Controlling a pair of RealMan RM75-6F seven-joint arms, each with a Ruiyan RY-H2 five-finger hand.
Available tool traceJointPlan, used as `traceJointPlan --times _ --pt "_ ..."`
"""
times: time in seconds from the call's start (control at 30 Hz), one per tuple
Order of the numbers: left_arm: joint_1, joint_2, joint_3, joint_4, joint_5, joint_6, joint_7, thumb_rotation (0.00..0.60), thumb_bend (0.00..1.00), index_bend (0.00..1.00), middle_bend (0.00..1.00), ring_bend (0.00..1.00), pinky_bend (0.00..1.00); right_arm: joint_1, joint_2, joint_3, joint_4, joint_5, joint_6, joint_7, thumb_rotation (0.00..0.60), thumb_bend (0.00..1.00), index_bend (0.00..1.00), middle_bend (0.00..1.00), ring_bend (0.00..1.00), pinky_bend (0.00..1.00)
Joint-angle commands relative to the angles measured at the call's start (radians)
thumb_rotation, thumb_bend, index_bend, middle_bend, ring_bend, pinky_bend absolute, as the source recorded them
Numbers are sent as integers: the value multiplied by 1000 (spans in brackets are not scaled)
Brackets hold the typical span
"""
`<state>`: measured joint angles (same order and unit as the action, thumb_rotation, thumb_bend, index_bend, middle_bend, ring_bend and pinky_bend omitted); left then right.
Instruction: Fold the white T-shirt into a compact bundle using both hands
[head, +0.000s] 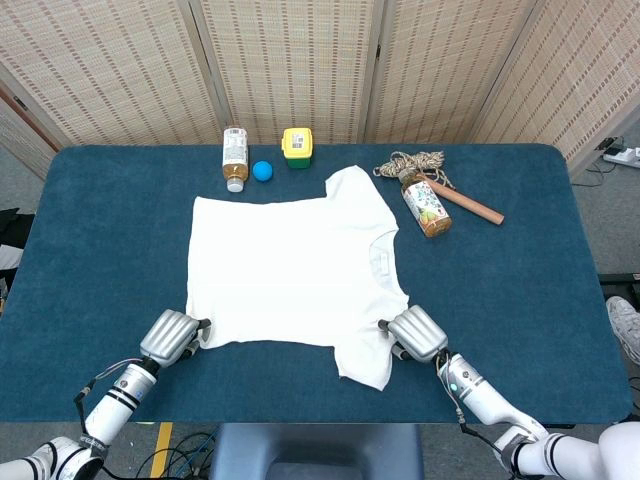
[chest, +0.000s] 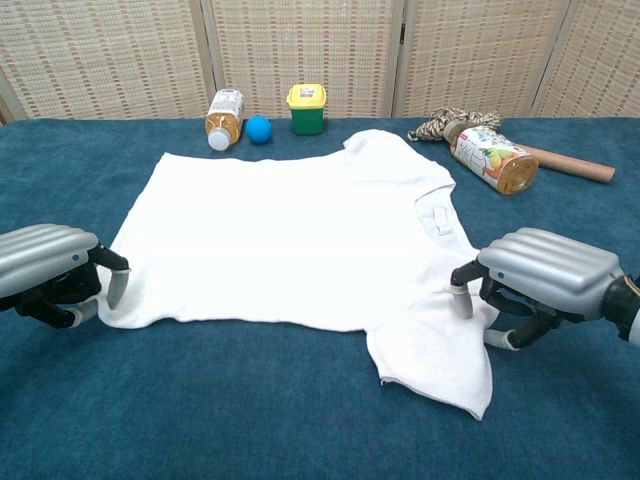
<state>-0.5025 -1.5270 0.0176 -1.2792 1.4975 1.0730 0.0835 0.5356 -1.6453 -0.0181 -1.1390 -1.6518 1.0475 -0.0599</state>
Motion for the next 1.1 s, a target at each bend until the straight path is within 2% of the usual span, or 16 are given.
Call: traceJointPlan --times 0.03,0.43,0.6,0.83,1.1 --pt "1 0 0 1 0 0 -1 600 581 644 975 878 974 2 -1 -3 1 0 1 3 600 324 510 901 977 986" --pt "5 -3 -3 10 7 18 -28 600 581 645 975 878 974 2 -2 -15 4 -4 38 25 600 502 599 912 985 1000" --pt "10 6 -3 5 10 26 -83 600 581 655 975 878 975 -4 15 -21 -25 -13 66 36 600 533 653 919 986 1000" --pt "28 58 8 -44 23 49 -163 600 581 659 976 879 975 -19 86 -39 -128 -38 117 34 600 546 693 925 986 1000" --pt "75 155 44 -158 57 116 -223 600 581 659 975 879 975 -65 216 -85 -280 -74 191 25 600 552 711 931 986 1000"
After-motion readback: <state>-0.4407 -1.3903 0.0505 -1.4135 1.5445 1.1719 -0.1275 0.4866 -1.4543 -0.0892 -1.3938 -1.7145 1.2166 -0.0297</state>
